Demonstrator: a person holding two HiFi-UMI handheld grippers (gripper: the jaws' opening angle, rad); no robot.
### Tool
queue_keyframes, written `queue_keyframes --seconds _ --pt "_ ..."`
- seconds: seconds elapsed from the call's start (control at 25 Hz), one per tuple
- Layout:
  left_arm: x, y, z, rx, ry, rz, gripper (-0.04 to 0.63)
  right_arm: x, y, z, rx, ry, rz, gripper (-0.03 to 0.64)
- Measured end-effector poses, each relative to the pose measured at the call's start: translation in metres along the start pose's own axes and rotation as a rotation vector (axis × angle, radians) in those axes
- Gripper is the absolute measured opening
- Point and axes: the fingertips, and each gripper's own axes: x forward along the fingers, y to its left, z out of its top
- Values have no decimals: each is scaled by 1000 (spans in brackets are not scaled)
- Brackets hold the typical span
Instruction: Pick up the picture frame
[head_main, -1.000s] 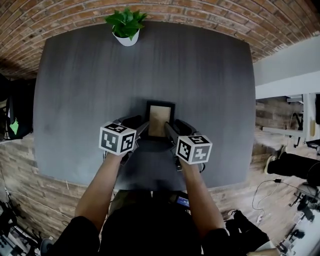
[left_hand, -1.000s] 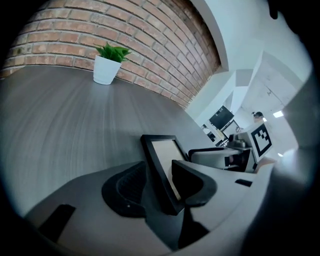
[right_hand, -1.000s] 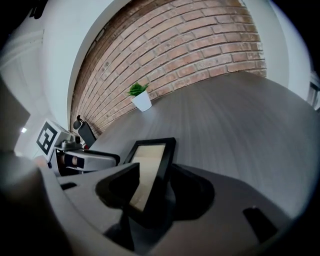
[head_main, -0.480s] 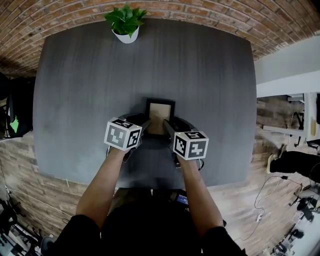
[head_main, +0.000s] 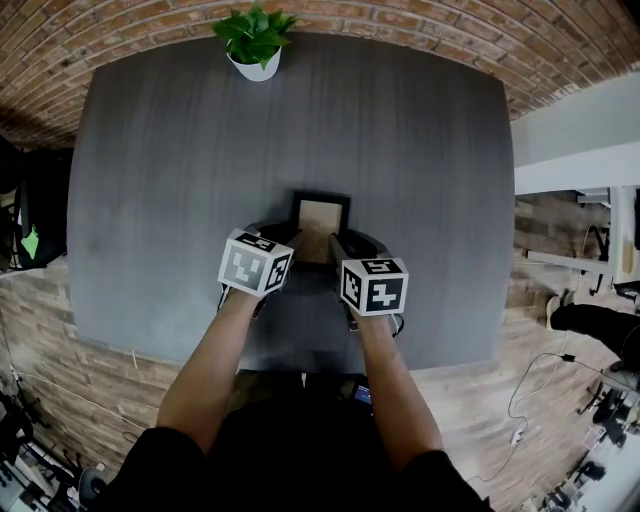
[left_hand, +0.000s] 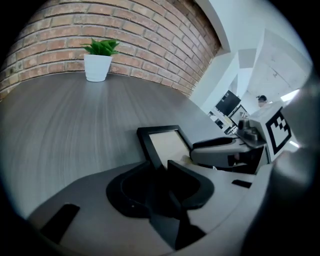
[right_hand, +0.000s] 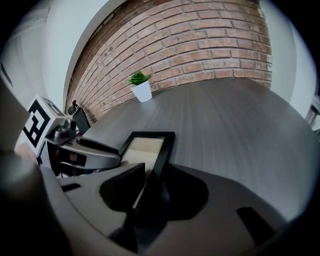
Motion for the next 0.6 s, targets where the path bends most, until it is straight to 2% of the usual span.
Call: queue_keyframes --seconds 0.32,0.48,0.6 --pt "-6 0 2 -49 -47 24 78 -7 1 -2 38 -30 -7 102" --pt "-16 -4 6 -46 -80 25 77 -20 6 7 36 -87 -17 92" --pt "-32 -7 14 -36 -134 26 78 -31 15 19 14 -125 -17 91"
